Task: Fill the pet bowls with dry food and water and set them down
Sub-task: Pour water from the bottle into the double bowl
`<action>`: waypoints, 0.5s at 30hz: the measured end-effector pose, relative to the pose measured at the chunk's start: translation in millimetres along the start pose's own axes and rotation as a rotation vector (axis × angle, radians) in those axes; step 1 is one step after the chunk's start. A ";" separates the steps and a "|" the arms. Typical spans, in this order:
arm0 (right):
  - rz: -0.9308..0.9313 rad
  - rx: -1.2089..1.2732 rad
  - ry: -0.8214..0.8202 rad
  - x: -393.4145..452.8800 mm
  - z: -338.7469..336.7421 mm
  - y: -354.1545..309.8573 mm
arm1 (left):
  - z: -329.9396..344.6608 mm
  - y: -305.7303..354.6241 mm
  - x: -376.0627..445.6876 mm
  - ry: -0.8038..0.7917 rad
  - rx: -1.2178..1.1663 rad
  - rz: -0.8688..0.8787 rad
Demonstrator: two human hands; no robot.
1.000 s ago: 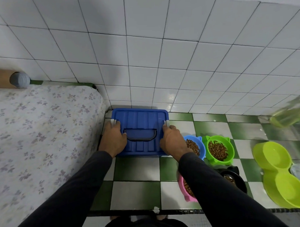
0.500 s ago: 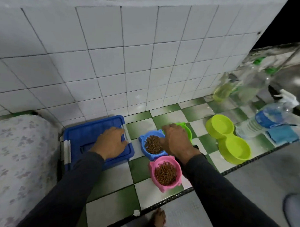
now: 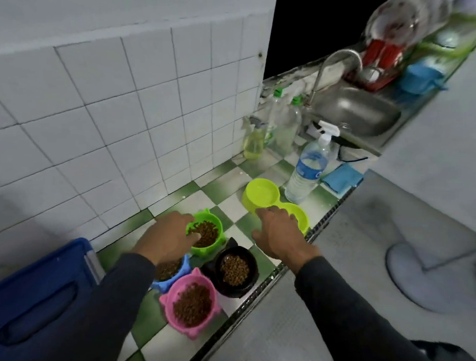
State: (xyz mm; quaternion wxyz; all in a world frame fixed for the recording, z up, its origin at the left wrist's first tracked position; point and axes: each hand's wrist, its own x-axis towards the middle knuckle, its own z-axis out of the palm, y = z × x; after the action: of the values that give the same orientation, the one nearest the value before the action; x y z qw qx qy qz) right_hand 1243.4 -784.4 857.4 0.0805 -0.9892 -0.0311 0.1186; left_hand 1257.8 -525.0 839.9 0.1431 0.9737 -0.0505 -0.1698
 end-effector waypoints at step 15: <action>0.285 0.127 -0.017 6.5 -22.4 153.3 | 28.6 130.5 90.5 -0.093 0.014 0.225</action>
State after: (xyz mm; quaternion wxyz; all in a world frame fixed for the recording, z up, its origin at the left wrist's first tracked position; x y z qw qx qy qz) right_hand 1261.6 -938.3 851.9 0.1250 -0.9754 0.1167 0.1388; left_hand 1326.3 -670.3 824.1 0.1518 0.9539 -0.1674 -0.1974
